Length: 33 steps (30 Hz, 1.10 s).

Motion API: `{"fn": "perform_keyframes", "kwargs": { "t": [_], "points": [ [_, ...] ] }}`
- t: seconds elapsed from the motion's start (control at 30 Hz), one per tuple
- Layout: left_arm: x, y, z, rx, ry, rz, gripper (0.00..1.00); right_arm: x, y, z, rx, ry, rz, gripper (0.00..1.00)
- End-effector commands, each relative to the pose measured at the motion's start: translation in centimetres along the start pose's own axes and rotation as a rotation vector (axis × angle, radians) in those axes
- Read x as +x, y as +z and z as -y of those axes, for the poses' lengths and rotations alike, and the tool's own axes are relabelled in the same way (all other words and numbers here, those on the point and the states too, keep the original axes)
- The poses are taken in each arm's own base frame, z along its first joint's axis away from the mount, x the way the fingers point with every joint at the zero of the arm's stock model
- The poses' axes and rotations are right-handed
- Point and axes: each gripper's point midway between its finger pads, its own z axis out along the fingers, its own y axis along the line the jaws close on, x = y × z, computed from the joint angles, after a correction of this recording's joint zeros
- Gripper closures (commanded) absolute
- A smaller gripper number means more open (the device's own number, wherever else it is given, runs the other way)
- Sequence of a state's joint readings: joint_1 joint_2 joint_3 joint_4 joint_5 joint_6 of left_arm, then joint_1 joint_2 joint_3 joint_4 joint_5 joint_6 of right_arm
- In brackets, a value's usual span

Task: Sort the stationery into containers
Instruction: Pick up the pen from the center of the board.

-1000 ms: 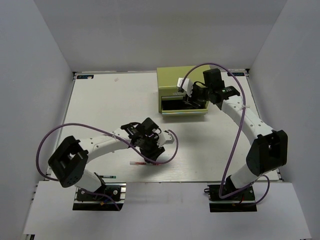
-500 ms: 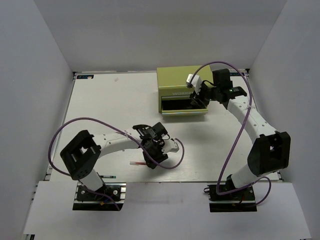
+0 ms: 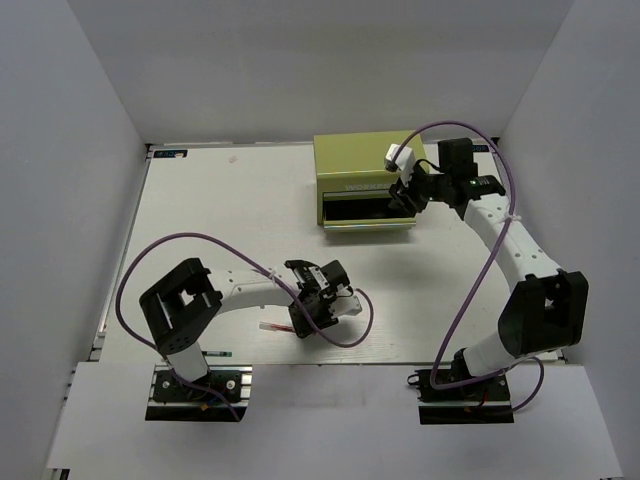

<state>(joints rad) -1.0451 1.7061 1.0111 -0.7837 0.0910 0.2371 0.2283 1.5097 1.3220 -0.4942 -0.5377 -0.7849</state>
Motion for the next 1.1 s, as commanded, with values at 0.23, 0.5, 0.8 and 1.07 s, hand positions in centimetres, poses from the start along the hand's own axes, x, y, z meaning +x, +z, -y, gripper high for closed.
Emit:
{"fn": "perform_keyframes", "kwargs": {
  "t": [0.23, 0.5, 0.8, 1.07],
  "points": [
    [2.4, 3.5, -3.6, -0.24, -0.067, -0.123, 0.8, -1.2, -1.8, 0.1, 0.015, 0.023, 0.065, 0.48],
    [-7.4, -2.0, -5.2, -0.26, -0.118, 0.208, 0.85, -0.9, -2.4, 0.3, 0.033, 0.052, 0.064, 0.44],
    [-19.8, -11.9, -6.4, -0.243, -0.032, 0.707, 0.87, 0.7, -3.8, 1.6, 0.19, 0.166, 0.064, 0.73],
    [-24.8, -15.8, -12.5, -0.41, 0.038, 0.818, 0.88, 2.6, -5.8, 2.8, 0.338, 0.217, 0.051, 0.94]
  ]
}}
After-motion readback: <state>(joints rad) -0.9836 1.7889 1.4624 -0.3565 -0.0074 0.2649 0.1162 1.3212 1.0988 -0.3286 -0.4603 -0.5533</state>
